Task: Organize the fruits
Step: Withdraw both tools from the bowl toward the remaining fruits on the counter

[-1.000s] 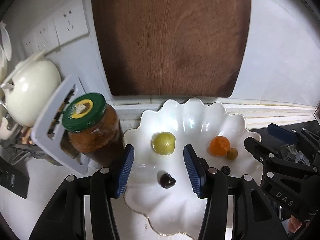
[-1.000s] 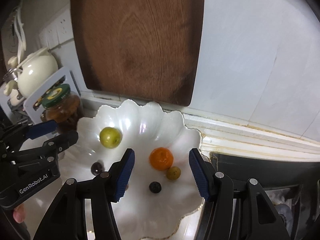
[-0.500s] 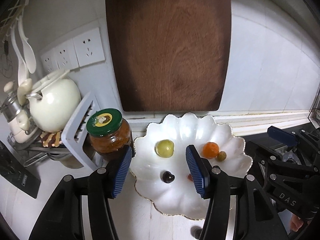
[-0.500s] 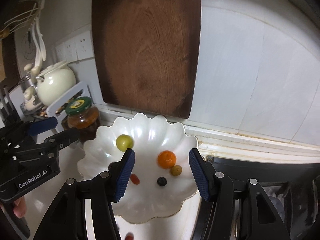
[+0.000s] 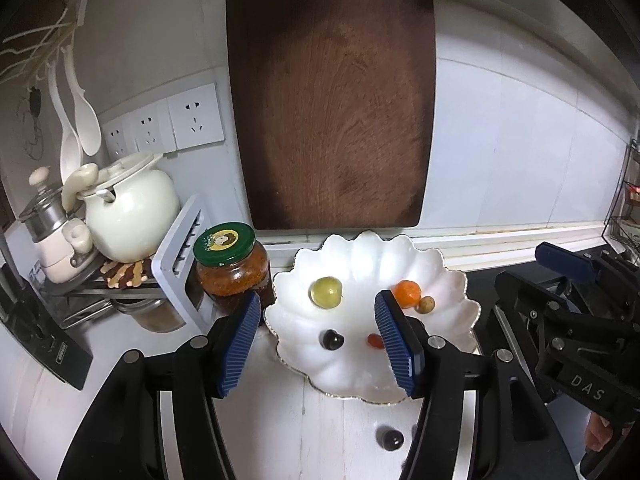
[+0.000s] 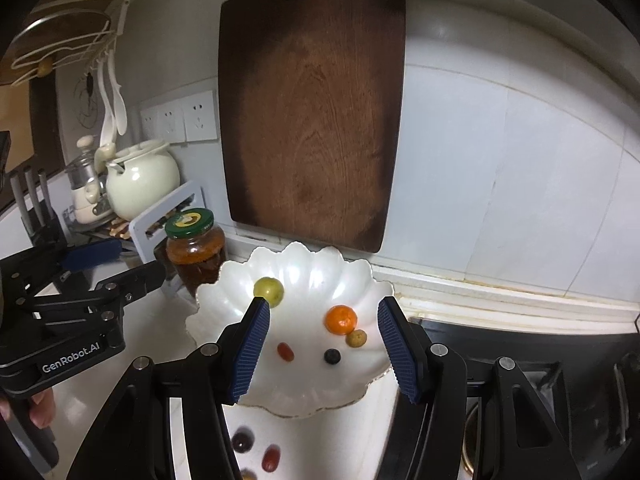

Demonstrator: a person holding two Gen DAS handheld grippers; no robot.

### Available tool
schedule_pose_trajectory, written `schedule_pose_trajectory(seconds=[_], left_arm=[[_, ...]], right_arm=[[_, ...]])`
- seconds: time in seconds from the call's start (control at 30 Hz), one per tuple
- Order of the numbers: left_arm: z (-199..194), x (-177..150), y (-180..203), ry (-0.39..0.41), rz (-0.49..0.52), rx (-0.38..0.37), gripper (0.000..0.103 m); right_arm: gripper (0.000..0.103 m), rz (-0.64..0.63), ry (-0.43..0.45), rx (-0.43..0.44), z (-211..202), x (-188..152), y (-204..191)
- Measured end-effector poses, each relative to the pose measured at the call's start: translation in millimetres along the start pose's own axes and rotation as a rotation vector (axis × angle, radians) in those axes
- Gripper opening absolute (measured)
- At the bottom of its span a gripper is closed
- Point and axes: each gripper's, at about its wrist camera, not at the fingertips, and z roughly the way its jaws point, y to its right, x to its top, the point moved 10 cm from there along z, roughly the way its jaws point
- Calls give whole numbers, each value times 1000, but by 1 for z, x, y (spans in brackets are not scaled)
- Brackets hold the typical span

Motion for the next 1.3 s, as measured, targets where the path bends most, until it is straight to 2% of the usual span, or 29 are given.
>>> schedule_pose_trajectory(seconds=[0.63, 1.3], left_arm=[[-51, -28, 7, 24, 41, -37, 60], [-70, -62, 15, 3, 110, -89, 61]], right_arm=[[58, -18, 46, 12, -50, -22, -19], [58, 54, -7, 20, -71, -64, -24]])
